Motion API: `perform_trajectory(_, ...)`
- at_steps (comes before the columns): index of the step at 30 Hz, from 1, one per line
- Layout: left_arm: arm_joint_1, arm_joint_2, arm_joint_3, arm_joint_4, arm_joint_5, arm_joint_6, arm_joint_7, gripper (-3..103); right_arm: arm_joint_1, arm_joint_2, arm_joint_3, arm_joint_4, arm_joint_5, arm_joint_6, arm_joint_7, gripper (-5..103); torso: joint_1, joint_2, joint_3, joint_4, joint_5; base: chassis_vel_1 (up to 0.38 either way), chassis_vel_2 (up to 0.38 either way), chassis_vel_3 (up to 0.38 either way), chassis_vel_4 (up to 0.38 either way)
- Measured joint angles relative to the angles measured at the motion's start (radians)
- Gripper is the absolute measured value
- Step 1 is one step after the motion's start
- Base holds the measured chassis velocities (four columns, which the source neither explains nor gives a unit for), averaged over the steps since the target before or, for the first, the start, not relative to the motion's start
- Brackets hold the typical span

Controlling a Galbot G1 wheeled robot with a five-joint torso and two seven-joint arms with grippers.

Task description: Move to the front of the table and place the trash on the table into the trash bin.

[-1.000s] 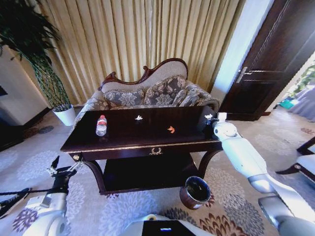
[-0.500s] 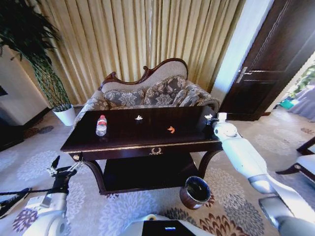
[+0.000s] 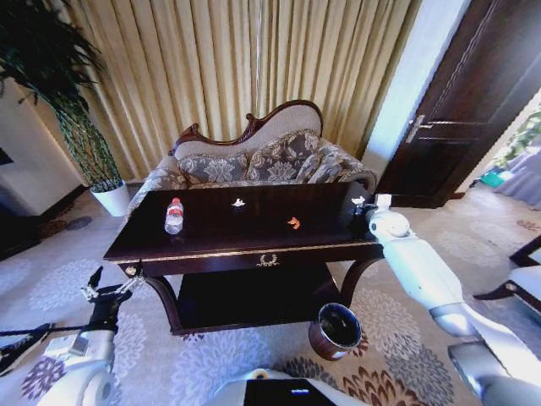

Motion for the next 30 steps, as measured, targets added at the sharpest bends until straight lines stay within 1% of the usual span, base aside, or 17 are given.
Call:
perform_trajectory(1, 0.0, 0.0, 0.0, 0.0, 0.0, 0.0, 0.0, 100, 0.0, 0.0, 0.0, 0.0, 0.0, 0.0, 0.0, 1, 0.0, 0.0, 0.0, 0.0, 0.0, 0.0, 0.0, 0.0, 0.0)
perform_trajectory(5, -0.003, 0.001, 0.004, 0.002, 0.0, 0.001, 0.0, 100, -0.088, -0.017, 0.053, 0.07, 0.018, 0.082, -0.052, 1, 0.0, 0.0, 0.0, -0.0002, 0.0, 0.0, 0.0, 0.0, 0.0)
perform_trajectory(6, -0.003, 0.001, 0.004, 0.002, 0.0, 0.001, 0.0, 100, -0.088, -0.017, 0.053, 0.07, 0.018, 0.082, -0.052, 1, 0.0, 0.0, 0.0, -0.0002, 0.0, 0.0, 0.0, 0.0, 0.0)
perform_trajectory(8, -0.003, 0.001, 0.006, 0.002, 0.0, 0.001, 0.0, 100, -0.147, -0.029, 0.093, 0.12, 0.021, 0.105, -0.075, 1, 0.0, 0.0, 0.0, -0.0002, 0.0001, 0.0, 0.0, 0.0, 0.0)
perform_trajectory(11, -0.002, 0.0, 0.007, 0.002, 0.0, 0.001, 0.0, 100, -0.191, -0.04, 0.127, 0.166, 0.026, 0.114, -0.086, 1, 0.0, 0.0, 0.0, -0.0004, 0.0001, 0.0, 0.0, 0.0, 0.0)
perform_trajectory(13, -0.001, 0.0, 0.007, 0.002, 0.0, 0.001, 0.0, 100, -0.242, -0.049, 0.174, 0.231, 0.034, 0.121, -0.096, 1, 0.0, 0.0, 0.0, -0.0003, 0.0, 0.0, 0.0, 0.0, 0.0)
perform_trajectory(15, -0.001, 0.0, 0.007, 0.002, 0.0, 0.001, 0.0, 100, -0.258, -0.052, 0.188, 0.247, 0.035, 0.122, -0.096, 1, 0.0, 0.0, 0.0, 0.0, 0.0, 0.0, 0.0, 0.0, 0.0)
perform_trajectory(16, -0.001, 0.0, 0.007, 0.003, 0.0, 0.001, 0.0, 100, -0.296, -0.057, 0.223, 0.3, 0.042, 0.124, -0.1, 1, 0.0, 0.0, 0.0, 0.0, 0.0001, 0.0, 0.0, 0.0, 0.0)
perform_trajectory(17, -0.001, 0.0, 0.007, 0.003, 0.0, 0.001, 0.0, 100, -0.296, -0.057, 0.223, 0.3, 0.042, 0.124, -0.1, 1, 0.0, 0.0, 0.0, 0.0, 0.0001, 0.0, 0.0, 0.0, 0.0)
perform_trajectory(20, 0.001, -0.002, 0.007, 0.003, -0.001, 0.0, 0.0, 100, -0.364, -0.067, 0.282, 0.373, 0.054, 0.128, -0.109, 1, 0.0, 0.0, 0.0, -0.0001, 0.0, 0.0, 0.0, 0.0, 0.0)
perform_trajectory(21, 0.001, -0.002, 0.007, 0.003, -0.001, 0.0, 0.0, 100, -0.364, -0.067, 0.282, 0.373, 0.054, 0.128, -0.109, 1, 0.0, 0.0, 0.0, -0.0001, 0.0, 0.0, 0.0, 0.0, 0.0)
perform_trajectory(23, 0.003, -0.002, 0.004, 0.003, -0.003, -0.001, 0.001, 100, -0.422, -0.07, 0.328, 0.416, 0.057, 0.144, -0.123, 1, 0.0, 0.0, 0.0, -0.0001, -0.0001, 0.0, 0.0, 0.0, 0.0)
perform_trajectory(24, 0.003, -0.002, 0.004, 0.003, -0.003, -0.001, 0.001, 100, -0.422, -0.07, 0.328, 0.416, 0.057, 0.144, -0.123, 1, 0.0, 0.0, 0.0, -0.0001, -0.0001, 0.0, 0.0, 0.0, 0.0)
perform_trajectory(26, 0.001, -0.001, 0.0, 0.001, -0.013, -0.001, 0.001, 100, -0.492, -0.069, 0.372, 0.469, 0.061, 0.153, -0.126, 1, 0.0, 0.0, 0.0, -0.0001, 0.0002, 0.0, 0.0, 0.0, 0.0)
perform_trajectory(27, 0.001, -0.001, 0.0, 0.001, -0.013, -0.001, 0.001, 100, -0.492, -0.069, 0.372, 0.469, 0.061, 0.153, -0.126, 1, 0.0, 0.0, 0.0, -0.0001, 0.0002, 0.0, 0.0, 0.0, 0.0)
perform_trajectory(30, -0.004, 0.003, -0.003, 0.001, -0.024, -0.001, 0.001, 100, -0.572, -0.064, 0.415, 0.544, 0.066, 0.159, -0.126, 1, 0.0, 0.0, 0.0, -0.0004, 0.0, 0.0, 0.0, 0.0, 0.0)
